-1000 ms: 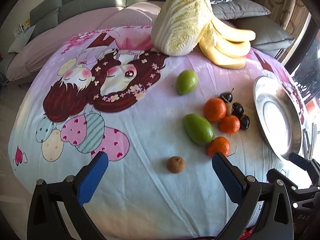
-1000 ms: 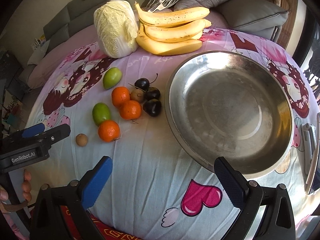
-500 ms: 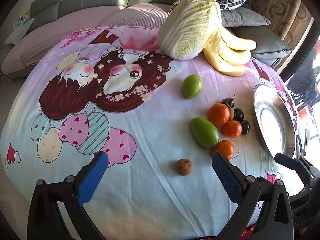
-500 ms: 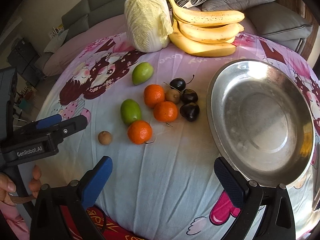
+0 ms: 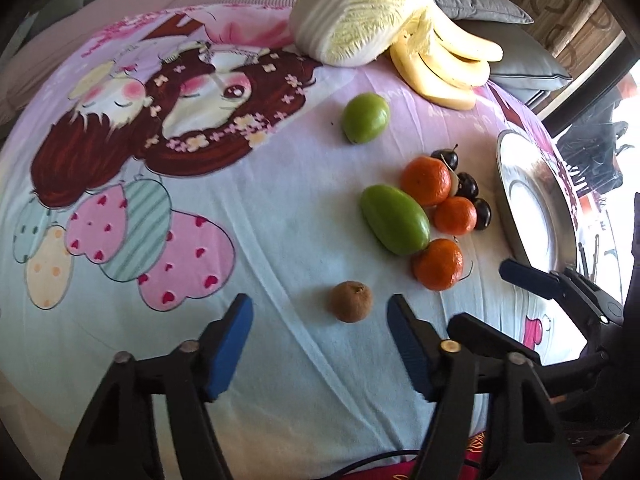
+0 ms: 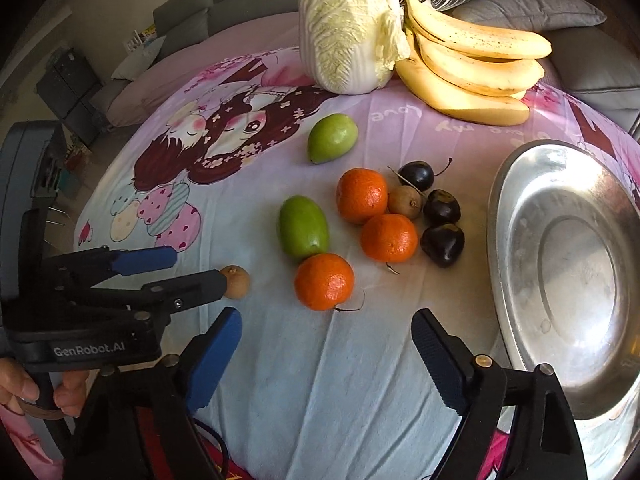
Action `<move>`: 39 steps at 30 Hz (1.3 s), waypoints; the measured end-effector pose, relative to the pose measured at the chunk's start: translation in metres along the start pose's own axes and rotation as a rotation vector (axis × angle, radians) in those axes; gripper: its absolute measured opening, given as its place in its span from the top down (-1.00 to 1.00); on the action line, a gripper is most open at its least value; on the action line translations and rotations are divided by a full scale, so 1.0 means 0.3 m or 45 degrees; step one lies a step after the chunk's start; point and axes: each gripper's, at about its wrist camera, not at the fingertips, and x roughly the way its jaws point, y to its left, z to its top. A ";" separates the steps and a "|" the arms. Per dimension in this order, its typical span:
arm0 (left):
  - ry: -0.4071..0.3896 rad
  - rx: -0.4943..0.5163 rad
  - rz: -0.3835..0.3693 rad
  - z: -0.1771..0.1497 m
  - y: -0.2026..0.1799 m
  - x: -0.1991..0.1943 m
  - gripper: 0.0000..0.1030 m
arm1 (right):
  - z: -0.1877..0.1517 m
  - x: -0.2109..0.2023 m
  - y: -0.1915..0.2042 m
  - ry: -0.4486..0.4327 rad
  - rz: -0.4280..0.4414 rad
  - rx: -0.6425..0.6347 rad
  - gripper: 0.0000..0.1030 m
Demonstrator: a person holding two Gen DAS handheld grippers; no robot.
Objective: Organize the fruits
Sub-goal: 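Grasp the small brown round fruit with the left tool while the right tool grasps a tangerine, then carry both fruits over the steel bowl and open both tools to drop them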
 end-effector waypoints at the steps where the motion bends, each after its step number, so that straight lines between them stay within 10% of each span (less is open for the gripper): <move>1: 0.011 -0.002 -0.015 0.001 0.002 0.007 -0.20 | 0.004 0.006 0.002 0.001 -0.005 -0.009 -0.65; 23: 0.062 0.086 -0.079 0.012 -0.031 0.075 0.47 | 0.035 0.073 0.004 0.015 0.065 -0.047 0.23; 39: -0.067 0.041 -0.030 0.095 -0.067 -0.035 0.47 | 0.080 -0.082 -0.033 -0.145 0.048 0.014 0.23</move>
